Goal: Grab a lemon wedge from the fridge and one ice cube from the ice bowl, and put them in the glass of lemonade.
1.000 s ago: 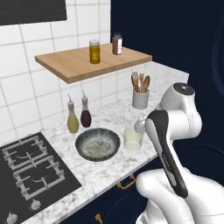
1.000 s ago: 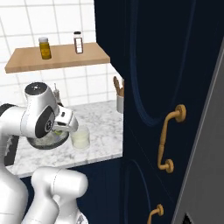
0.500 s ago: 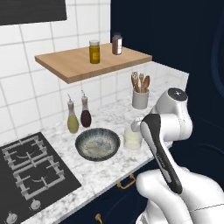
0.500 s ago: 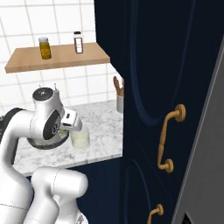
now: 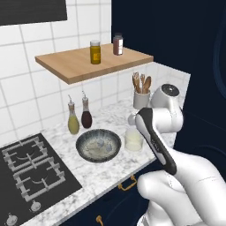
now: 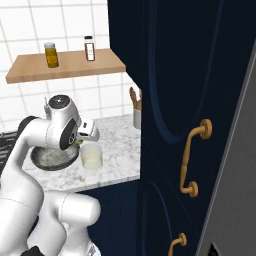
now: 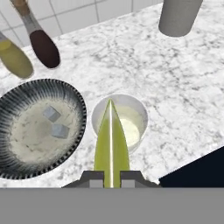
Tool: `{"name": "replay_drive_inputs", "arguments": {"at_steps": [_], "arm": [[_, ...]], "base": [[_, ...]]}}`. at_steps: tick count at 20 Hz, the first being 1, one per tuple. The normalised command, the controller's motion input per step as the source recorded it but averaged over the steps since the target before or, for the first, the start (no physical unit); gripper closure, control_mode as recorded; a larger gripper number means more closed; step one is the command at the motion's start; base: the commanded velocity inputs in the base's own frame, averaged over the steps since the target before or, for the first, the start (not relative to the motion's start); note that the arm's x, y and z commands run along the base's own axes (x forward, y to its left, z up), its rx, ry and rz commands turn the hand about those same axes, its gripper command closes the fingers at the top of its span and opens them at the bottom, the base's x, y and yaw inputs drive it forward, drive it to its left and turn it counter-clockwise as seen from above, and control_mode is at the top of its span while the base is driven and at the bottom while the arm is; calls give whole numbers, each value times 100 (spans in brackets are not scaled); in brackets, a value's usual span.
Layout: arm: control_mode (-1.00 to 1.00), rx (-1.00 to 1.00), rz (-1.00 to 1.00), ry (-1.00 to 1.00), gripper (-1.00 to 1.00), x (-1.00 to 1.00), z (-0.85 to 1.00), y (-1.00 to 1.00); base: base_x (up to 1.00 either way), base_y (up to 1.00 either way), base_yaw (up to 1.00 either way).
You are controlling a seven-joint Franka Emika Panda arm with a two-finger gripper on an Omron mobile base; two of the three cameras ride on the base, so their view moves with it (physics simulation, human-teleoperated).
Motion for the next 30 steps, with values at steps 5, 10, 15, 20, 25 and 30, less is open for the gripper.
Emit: {"name": "replay_drive_inputs", "arguments": {"at_steps": [5,10,15,20,25,30], "arm": [[-100,-2,0,6,100,64,-14,0],[-100,-4,0,3,100,11,-10,0],[-100,-2,0,2,100,12,-4,0],[-100,0,0,1,100,32,-19,0],[-100,0,0,0,100,8,-44,0],[-100,0,0,0,100,3,-36,0]], "base": [[0,0,0],[0,0,0],[0,0,0],[0,0,0],[0,0,0],[0,0,0]]}}
